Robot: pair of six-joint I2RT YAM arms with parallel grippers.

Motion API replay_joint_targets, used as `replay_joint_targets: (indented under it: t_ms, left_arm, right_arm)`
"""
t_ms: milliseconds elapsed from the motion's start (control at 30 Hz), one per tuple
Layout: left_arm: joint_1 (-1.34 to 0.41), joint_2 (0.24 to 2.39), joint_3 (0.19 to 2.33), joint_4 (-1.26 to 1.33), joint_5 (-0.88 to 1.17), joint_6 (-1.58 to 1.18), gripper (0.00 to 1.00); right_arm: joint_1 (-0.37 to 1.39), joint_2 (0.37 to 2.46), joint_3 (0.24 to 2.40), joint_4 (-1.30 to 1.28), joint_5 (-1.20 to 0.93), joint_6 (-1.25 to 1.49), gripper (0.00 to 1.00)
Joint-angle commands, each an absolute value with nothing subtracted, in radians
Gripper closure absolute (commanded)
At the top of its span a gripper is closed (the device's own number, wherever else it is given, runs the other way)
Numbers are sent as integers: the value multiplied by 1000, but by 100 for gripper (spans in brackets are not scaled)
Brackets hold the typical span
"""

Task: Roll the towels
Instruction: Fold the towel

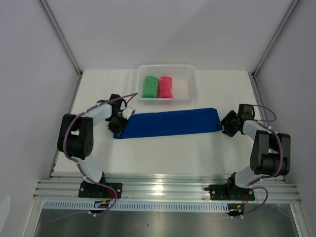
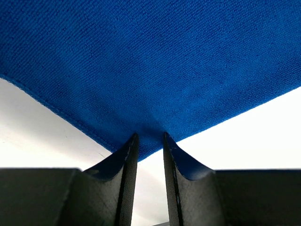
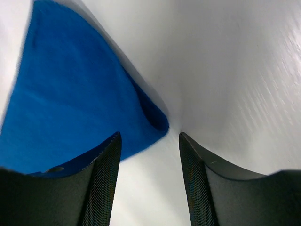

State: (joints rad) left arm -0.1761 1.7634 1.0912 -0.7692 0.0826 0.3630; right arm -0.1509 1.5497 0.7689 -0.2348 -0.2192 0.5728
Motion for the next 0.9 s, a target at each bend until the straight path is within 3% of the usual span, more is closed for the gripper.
replay_joint_targets:
  t_ms: [0, 233, 367, 667, 867]
  left_arm:
    - [-167, 1733, 1065, -796, 89, 382, 69]
    - [-167, 1717, 1046, -787, 92, 380, 69]
    - [-167, 1717, 1048, -787, 94, 379, 69]
    - [-167, 1698, 1042, -791, 101, 385, 69]
    - [-167, 1686, 1091, -863, 146, 391, 66]
  right_arm:
    - [-166, 1585, 714, -129, -207, 672, 44]
    - [-172, 1600, 666, -117, -166, 721, 50]
    - [-186, 1615, 666, -98, -170, 736, 70]
    - [-218, 1551, 660, -152, -199, 704, 100]
    - [-311, 1444, 649, -247, -192, 603, 100]
